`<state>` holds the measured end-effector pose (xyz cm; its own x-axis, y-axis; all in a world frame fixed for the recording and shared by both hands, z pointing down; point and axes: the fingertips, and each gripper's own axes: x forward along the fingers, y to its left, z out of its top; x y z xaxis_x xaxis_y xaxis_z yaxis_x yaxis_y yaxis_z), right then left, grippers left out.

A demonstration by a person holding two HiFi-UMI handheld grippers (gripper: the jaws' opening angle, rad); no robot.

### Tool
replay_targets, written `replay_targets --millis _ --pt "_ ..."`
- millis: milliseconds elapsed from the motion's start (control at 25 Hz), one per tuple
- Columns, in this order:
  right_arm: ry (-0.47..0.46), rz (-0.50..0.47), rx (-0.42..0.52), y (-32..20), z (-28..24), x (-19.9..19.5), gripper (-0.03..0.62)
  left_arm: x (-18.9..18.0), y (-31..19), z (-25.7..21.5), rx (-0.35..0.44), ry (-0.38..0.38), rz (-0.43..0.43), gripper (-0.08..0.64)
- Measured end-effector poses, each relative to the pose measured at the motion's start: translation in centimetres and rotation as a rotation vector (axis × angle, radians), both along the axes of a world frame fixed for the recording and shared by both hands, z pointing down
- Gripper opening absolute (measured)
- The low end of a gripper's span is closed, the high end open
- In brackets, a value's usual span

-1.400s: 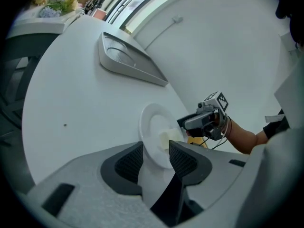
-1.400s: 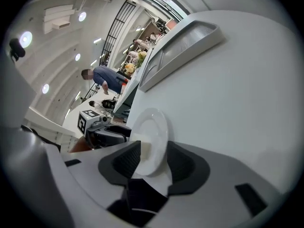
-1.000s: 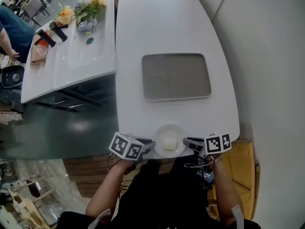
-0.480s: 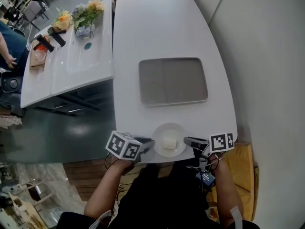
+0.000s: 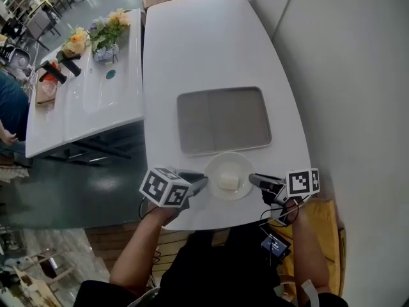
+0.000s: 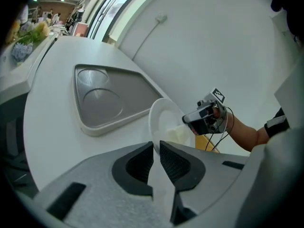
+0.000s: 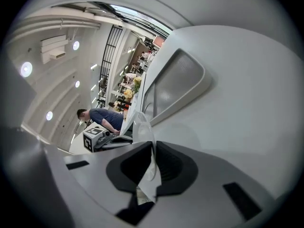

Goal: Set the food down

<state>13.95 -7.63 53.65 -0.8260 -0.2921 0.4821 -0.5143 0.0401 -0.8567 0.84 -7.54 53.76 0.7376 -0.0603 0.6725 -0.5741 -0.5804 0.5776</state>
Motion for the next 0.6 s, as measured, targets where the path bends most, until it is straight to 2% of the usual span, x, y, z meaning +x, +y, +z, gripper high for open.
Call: replay_targets --millis 320,600 --pt "0.015 0.017 0.078 -5.6 -2.1 2.5 0.025 2.5 -6.0 -1.7 0.070 0.012 0.013 0.040" --pt "0.020 0.016 0.118 -10.5 -2.2 3.1 0.025 3.4 -11.2 -1.4 0.101 0.001 0.005 0.040"
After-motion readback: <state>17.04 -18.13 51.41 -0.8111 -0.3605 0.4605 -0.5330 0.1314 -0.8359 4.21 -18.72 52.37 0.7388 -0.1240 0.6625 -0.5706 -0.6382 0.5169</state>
